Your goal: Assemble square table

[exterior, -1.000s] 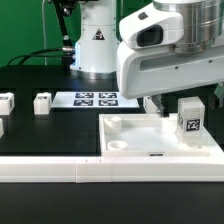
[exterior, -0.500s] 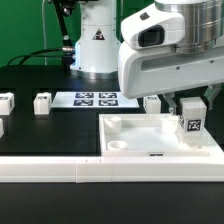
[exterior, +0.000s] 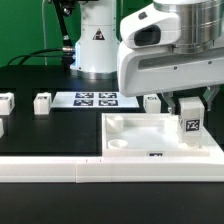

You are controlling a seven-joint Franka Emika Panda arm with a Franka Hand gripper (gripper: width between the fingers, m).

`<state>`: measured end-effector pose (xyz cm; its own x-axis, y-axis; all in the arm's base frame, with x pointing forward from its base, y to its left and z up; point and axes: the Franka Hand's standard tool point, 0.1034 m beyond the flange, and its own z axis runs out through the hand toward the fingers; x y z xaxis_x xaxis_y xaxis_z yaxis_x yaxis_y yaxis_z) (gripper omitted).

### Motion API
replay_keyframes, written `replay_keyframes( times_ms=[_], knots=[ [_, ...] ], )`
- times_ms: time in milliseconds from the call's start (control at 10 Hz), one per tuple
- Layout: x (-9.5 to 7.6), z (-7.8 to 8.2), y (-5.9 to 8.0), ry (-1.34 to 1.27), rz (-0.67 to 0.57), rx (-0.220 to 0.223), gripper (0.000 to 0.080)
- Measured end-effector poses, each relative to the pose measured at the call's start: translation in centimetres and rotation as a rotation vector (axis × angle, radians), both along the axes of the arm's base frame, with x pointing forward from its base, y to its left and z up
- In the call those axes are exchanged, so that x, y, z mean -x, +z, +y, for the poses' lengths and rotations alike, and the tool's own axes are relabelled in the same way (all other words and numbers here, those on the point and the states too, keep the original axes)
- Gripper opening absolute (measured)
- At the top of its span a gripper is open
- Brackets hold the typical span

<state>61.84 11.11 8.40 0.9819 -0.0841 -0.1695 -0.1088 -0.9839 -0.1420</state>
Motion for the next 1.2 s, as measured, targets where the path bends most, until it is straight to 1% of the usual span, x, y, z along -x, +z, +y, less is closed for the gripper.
replay_keyframes(
  times_ms=[100, 200, 600, 1000, 1200],
  knots=[
    [0.7, 0.1, 0.0, -0.176, -0.021, 0.029, 0.0293],
    [1.2, 0.3, 0.0, -0.282, -0.011, 0.042, 0.0293],
    [1.2, 0.7, 0.0, -0.692, 0.040, 0.086, 0.0293],
    [1.3, 1.4, -0.1, -0.986, 0.090, 0.125, 0.0293],
    [1.3, 1.5, -0.2, -1.083, 0.109, 0.133, 0.0293]
  ],
)
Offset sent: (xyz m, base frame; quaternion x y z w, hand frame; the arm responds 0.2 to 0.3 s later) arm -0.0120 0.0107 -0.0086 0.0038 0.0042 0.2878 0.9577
